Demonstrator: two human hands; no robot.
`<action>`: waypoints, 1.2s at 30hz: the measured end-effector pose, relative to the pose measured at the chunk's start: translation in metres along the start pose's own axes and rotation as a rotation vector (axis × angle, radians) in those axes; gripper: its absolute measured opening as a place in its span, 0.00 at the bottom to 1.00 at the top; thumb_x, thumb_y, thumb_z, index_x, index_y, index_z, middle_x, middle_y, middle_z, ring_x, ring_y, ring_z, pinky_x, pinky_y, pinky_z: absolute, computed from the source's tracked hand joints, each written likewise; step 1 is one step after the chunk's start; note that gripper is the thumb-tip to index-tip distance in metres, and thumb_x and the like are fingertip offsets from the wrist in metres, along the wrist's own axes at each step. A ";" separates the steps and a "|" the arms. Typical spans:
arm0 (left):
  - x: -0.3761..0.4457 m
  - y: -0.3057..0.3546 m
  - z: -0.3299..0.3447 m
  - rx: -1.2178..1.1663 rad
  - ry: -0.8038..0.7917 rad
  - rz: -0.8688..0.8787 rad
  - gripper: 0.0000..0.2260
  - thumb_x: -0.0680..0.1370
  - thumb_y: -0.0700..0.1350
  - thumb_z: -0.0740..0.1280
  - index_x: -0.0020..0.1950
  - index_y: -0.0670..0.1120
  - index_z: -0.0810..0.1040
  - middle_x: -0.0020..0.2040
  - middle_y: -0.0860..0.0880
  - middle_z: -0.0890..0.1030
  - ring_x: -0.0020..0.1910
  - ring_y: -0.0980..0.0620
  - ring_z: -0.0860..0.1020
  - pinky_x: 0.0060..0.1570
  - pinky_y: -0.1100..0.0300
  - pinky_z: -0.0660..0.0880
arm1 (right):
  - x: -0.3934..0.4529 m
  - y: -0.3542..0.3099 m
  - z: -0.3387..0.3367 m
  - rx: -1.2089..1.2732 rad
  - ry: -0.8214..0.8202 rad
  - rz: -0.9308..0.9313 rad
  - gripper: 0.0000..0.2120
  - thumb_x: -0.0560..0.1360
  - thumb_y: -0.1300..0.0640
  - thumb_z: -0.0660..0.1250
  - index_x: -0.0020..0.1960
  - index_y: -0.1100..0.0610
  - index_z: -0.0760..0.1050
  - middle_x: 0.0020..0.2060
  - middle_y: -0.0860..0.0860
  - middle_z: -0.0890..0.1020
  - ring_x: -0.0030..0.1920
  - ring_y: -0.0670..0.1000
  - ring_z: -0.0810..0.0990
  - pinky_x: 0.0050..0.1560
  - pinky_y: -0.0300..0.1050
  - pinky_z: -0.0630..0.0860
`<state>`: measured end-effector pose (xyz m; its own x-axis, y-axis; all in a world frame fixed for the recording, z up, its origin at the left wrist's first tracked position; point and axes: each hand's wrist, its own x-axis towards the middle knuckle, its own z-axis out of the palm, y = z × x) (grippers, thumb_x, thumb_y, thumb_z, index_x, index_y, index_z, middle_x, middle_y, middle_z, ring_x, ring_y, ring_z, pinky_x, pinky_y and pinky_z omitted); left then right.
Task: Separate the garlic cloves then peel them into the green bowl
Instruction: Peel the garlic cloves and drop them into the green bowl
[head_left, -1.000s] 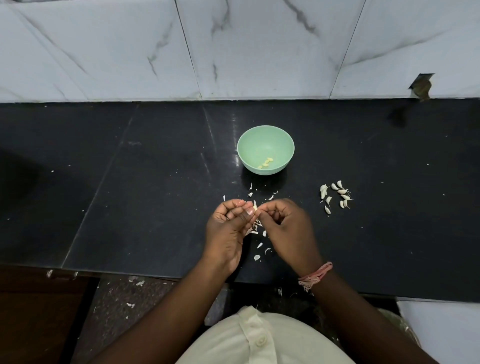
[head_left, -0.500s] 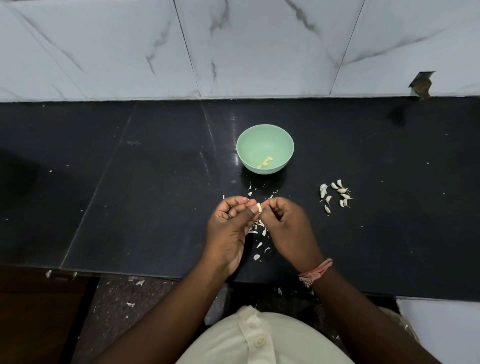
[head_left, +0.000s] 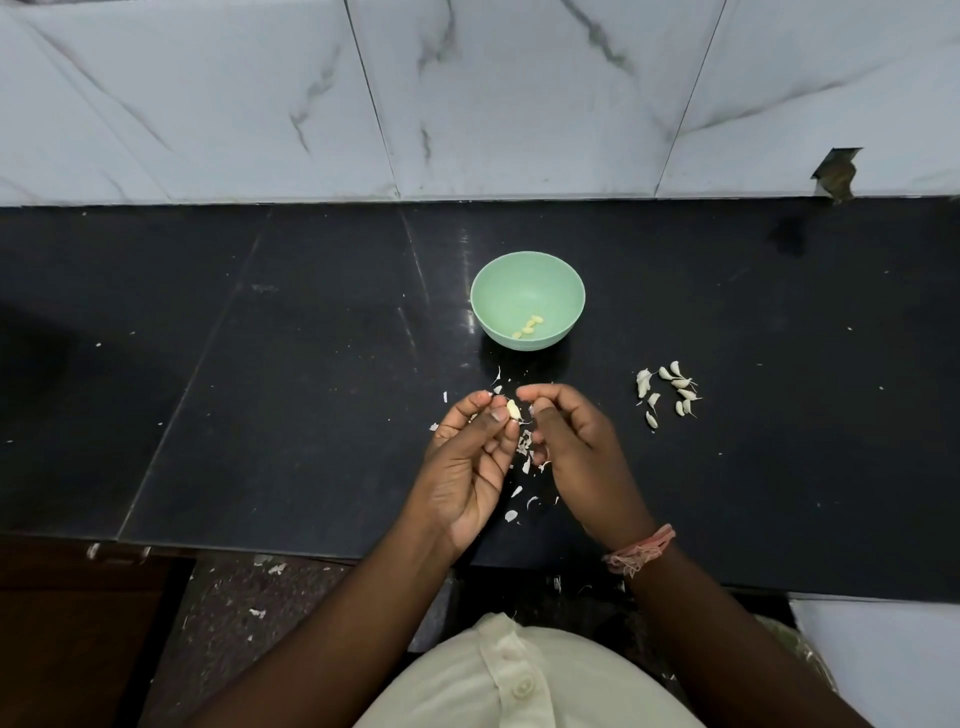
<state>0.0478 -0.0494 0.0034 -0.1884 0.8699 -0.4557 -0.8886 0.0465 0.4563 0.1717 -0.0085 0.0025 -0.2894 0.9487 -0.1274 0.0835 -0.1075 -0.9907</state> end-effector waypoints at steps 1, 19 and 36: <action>0.000 -0.001 0.000 0.004 -0.002 0.003 0.09 0.73 0.31 0.68 0.49 0.43 0.79 0.45 0.46 0.83 0.44 0.54 0.83 0.48 0.63 0.82 | -0.001 0.001 -0.001 -0.047 -0.016 -0.054 0.10 0.83 0.58 0.64 0.60 0.49 0.81 0.51 0.48 0.82 0.49 0.43 0.81 0.52 0.42 0.78; 0.001 -0.006 -0.014 0.742 0.089 0.250 0.13 0.79 0.30 0.66 0.58 0.43 0.84 0.55 0.44 0.86 0.55 0.48 0.84 0.58 0.55 0.80 | 0.009 0.002 0.000 0.249 0.037 0.068 0.09 0.81 0.61 0.67 0.46 0.53 0.84 0.35 0.47 0.81 0.35 0.45 0.73 0.39 0.43 0.72; -0.003 0.016 -0.005 0.704 -0.061 0.116 0.10 0.72 0.46 0.75 0.51 0.44 0.87 0.46 0.42 0.83 0.40 0.54 0.76 0.37 0.62 0.74 | 0.001 -0.005 -0.013 -0.298 -0.255 -0.056 0.10 0.85 0.54 0.60 0.46 0.55 0.75 0.30 0.37 0.74 0.33 0.40 0.72 0.38 0.37 0.68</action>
<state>0.0319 -0.0537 0.0081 -0.2237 0.9134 -0.3402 -0.3798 0.2397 0.8935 0.1834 -0.0027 0.0077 -0.5256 0.8425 -0.1182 0.3231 0.0691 -0.9438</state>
